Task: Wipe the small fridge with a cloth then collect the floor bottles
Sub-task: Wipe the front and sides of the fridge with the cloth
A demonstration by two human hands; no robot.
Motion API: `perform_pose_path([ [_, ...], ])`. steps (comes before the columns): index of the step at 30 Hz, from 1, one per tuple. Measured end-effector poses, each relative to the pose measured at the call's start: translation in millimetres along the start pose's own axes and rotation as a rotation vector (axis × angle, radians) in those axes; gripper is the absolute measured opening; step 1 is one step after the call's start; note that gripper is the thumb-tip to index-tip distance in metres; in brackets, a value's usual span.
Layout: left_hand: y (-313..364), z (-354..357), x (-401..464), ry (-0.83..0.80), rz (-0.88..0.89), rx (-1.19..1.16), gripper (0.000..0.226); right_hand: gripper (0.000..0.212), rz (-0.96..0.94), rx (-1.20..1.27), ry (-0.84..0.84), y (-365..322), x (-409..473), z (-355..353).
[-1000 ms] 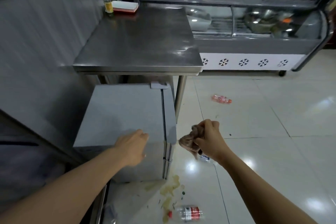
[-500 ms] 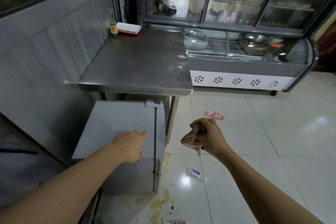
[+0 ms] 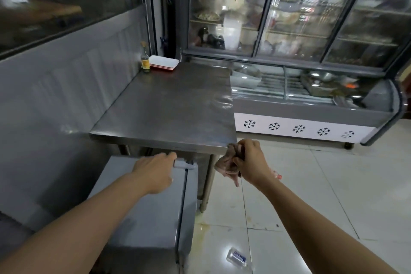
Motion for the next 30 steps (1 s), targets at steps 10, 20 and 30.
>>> perform_pose_path([
  [10, 54.2, 0.3, 83.9, -0.013, -0.315, -0.063, 0.046, 0.024, -0.248, 0.054, -0.253, 45.0, 159.0, 12.5],
  [20, 75.0, 1.7, 122.7, -0.020, -0.411, -0.018, 0.048, 0.041, -0.341, -0.121, -0.380, 74.0, 242.4, 64.4],
  [30, 74.6, 5.4, 97.0, -0.078, -0.416, -0.057, 0.045, 0.081, -0.503, -0.467, -0.575, 72.3, 205.1, 64.8],
])
Point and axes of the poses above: each hand's wrist, its own x-axis towards the middle knuckle, its own z-axis out of the palm, y = z × x, the point moved 1 cm from there along x, towards the middle knuckle, and after that the axes turned 10 degrees about x, right-handed, at the moved point
